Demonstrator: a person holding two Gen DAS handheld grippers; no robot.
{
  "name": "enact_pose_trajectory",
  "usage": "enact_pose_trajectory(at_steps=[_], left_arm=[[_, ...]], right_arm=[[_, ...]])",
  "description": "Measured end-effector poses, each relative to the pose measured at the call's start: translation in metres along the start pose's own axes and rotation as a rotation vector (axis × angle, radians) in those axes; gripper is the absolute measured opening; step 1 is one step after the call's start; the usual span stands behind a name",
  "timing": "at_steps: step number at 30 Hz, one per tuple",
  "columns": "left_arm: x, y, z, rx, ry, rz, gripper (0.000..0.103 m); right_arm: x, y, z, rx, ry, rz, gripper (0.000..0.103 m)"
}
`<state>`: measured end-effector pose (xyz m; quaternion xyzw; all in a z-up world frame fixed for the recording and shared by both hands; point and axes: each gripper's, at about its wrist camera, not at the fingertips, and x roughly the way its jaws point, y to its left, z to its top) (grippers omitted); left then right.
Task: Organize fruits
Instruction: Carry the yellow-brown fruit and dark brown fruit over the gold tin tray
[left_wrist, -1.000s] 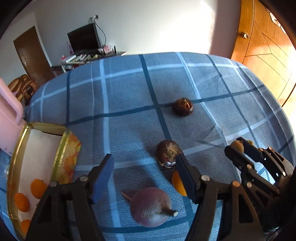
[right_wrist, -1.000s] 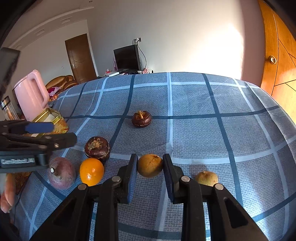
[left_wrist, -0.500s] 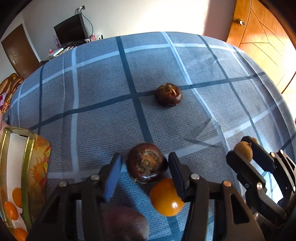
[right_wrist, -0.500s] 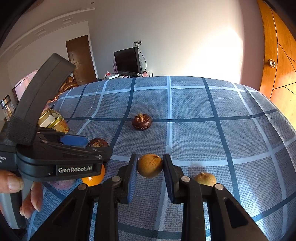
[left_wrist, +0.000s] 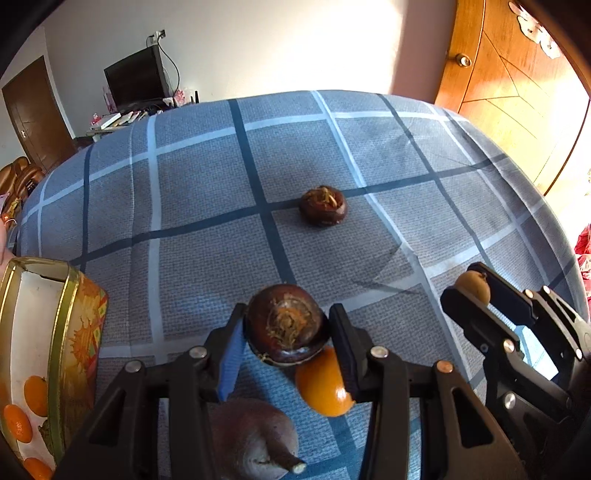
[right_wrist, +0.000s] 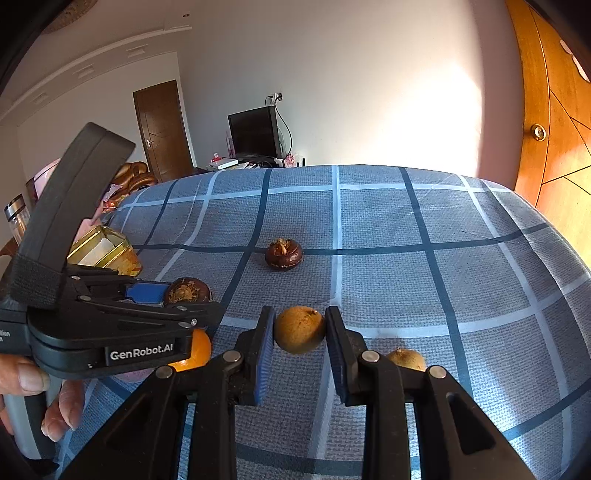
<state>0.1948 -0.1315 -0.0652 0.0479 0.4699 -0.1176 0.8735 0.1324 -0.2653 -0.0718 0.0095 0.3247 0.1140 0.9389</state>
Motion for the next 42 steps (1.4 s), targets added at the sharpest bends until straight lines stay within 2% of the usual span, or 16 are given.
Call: enact_pose_trajectory(at_steps=[10, 22, 36, 42], left_arm=[[-0.033, 0.016, -0.012, -0.03, -0.137, -0.043, 0.046], [-0.069, 0.015, -0.037, -0.014, -0.275, -0.044, 0.046], [-0.08, 0.026, -0.061, -0.034, -0.326, -0.044, 0.046], [-0.085, 0.027, -0.069, -0.03, -0.356, -0.019, 0.046]], right_arm=[[-0.016, 0.005, -0.002, -0.028, -0.078, 0.002, 0.029], [-0.027, 0.016, -0.004, -0.08, -0.143, -0.051, 0.029], [-0.041, 0.026, -0.011, -0.112, -0.185, -0.088, 0.029], [-0.049, 0.027, -0.015, -0.11, -0.221, -0.093, 0.029]])
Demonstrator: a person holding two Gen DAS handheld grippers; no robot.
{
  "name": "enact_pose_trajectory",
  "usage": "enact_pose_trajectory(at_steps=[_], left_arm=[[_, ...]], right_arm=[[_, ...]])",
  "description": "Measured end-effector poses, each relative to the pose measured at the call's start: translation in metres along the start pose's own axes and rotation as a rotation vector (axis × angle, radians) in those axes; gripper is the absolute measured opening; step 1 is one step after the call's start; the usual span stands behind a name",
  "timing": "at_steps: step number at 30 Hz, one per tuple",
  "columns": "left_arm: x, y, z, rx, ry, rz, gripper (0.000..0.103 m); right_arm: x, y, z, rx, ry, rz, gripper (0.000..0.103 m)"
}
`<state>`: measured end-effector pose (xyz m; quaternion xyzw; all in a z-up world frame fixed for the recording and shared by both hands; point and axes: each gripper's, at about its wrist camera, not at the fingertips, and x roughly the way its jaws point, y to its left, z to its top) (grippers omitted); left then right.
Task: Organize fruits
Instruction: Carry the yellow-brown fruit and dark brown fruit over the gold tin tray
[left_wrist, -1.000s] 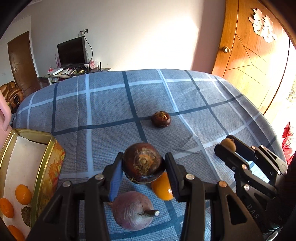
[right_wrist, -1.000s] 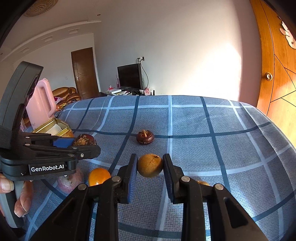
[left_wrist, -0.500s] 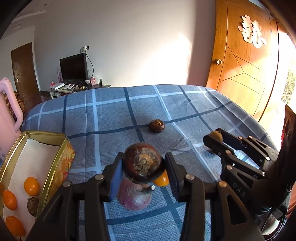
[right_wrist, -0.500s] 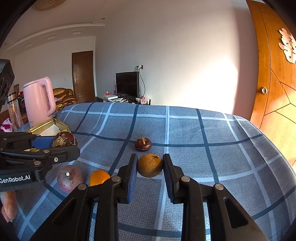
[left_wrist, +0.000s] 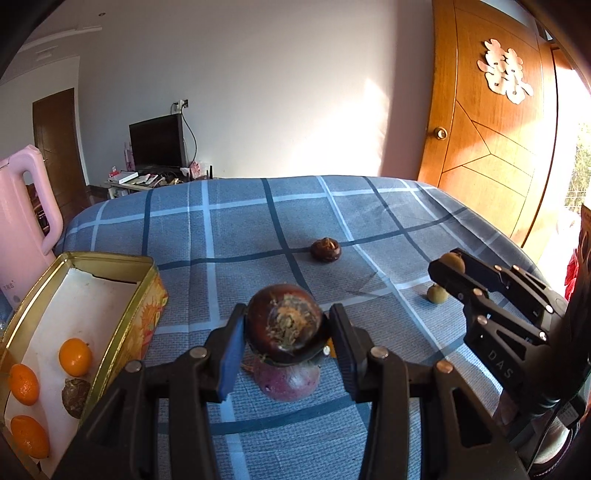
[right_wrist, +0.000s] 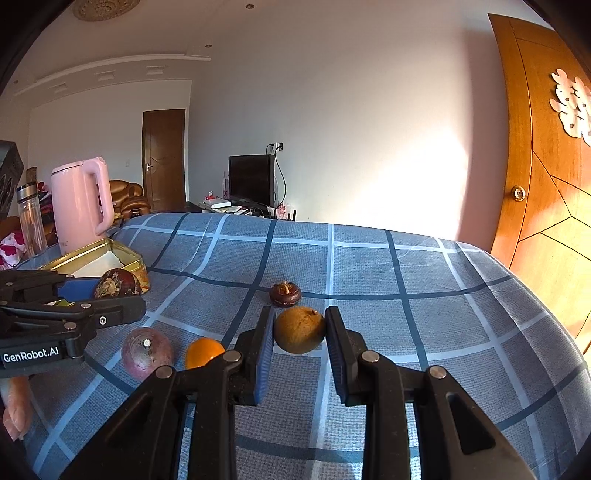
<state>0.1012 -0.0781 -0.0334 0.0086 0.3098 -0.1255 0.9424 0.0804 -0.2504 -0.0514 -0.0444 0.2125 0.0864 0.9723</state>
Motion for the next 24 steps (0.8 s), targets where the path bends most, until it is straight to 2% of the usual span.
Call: enact_pose_trajectory(at_steps=[24], left_arm=[[-0.022, 0.013, -0.018, 0.003, -0.063, 0.039, 0.046]], right_arm=[[-0.02, 0.018, -0.006, -0.035, -0.008, -0.004, 0.029]])
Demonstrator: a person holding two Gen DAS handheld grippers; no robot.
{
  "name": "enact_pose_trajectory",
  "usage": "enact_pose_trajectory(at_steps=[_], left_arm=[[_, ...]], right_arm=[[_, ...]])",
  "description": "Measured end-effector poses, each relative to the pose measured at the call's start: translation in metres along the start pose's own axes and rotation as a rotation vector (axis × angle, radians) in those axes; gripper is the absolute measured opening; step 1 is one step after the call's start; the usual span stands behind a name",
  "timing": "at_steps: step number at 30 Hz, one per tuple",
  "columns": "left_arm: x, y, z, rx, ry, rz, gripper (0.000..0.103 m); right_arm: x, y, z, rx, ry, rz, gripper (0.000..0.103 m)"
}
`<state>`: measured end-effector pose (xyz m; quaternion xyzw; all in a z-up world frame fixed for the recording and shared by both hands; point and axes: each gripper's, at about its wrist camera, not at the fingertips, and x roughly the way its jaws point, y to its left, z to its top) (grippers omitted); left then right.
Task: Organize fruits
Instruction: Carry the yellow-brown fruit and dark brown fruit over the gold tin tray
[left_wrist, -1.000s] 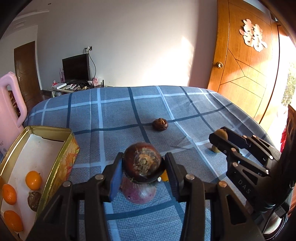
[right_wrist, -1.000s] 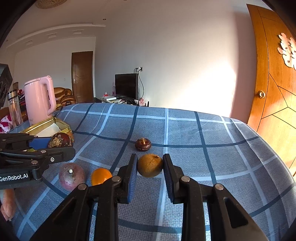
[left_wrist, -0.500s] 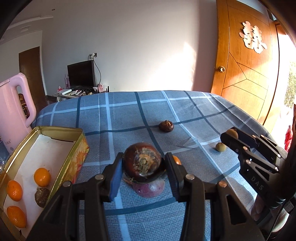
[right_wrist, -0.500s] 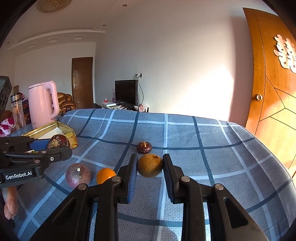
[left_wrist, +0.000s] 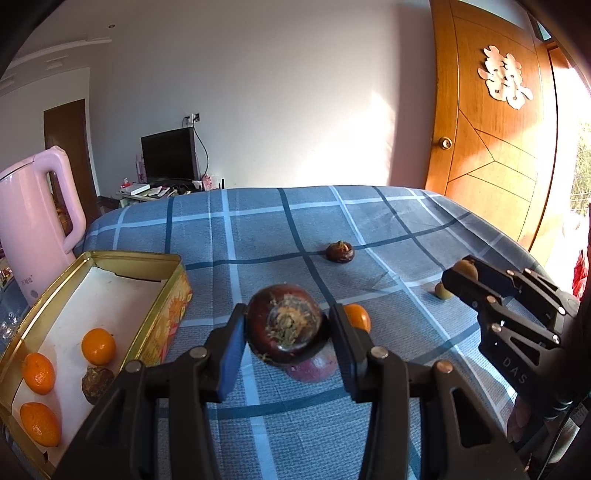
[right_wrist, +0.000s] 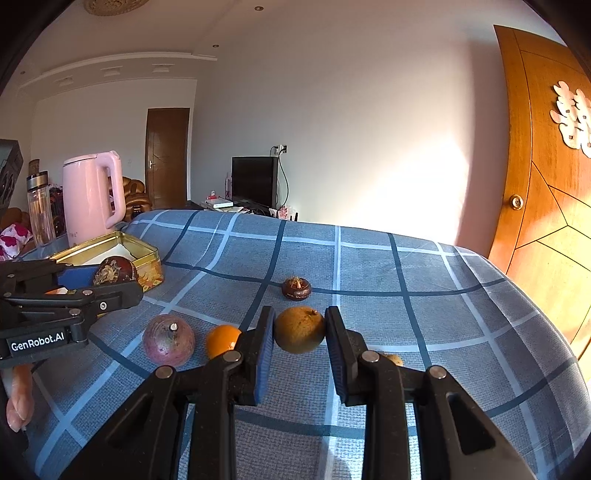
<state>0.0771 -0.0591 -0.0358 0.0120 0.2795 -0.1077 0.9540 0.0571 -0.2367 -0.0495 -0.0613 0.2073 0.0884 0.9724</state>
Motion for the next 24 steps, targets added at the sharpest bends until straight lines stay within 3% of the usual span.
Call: enact_pose_trajectory(at_steps=[24], left_arm=[[-0.013, 0.019, -0.016, -0.006, -0.041, 0.045, 0.046]], right_arm=[[-0.004, 0.038, 0.002, -0.058, -0.01, 0.045, 0.029]])
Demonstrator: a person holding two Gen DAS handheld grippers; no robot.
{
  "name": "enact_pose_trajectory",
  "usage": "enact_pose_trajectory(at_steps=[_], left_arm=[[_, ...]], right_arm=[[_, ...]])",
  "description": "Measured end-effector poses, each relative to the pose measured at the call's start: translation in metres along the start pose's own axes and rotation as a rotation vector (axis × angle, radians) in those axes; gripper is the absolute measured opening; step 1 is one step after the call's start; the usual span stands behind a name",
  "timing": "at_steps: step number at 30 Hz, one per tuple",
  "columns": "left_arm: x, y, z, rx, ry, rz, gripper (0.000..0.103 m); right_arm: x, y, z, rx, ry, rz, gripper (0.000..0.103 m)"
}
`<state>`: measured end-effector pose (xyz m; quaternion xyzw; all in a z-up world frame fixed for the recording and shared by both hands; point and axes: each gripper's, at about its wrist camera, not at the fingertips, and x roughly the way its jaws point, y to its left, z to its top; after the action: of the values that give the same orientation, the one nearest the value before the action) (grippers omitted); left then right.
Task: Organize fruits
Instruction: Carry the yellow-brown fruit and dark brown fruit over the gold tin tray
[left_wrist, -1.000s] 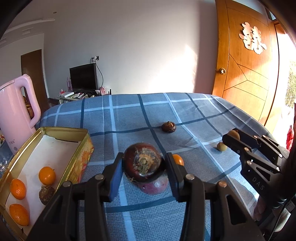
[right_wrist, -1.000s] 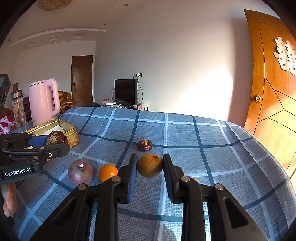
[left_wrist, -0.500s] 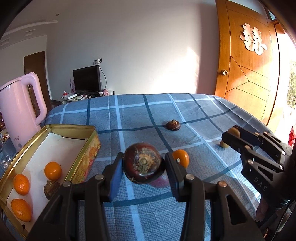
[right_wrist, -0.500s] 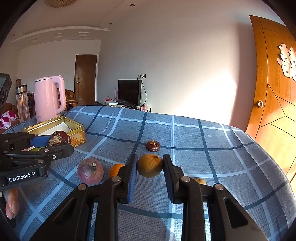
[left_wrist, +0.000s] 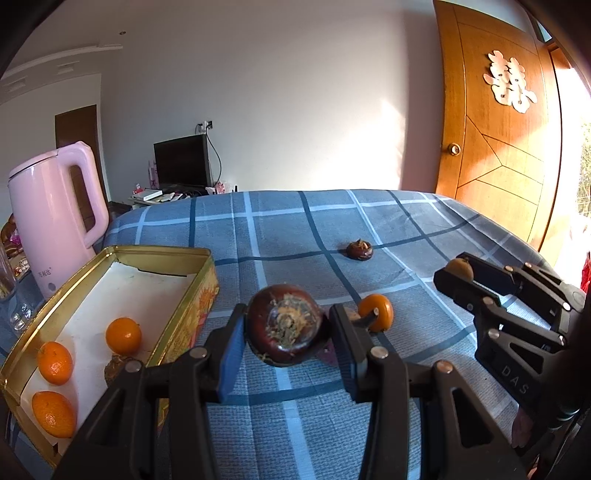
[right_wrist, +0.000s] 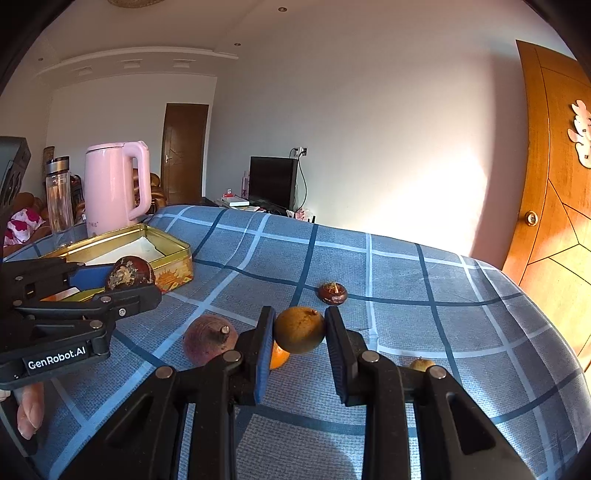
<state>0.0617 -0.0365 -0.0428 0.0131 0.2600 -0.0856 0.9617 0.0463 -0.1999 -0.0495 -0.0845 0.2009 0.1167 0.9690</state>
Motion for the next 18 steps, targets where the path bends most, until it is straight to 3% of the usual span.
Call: enact_pose_trajectory(at_steps=[18], left_arm=[[-0.016, 0.029, 0.002, -0.034, -0.04, 0.066, 0.046]], right_arm=[[0.003, 0.033, 0.02, -0.044, -0.019, 0.082, 0.029]])
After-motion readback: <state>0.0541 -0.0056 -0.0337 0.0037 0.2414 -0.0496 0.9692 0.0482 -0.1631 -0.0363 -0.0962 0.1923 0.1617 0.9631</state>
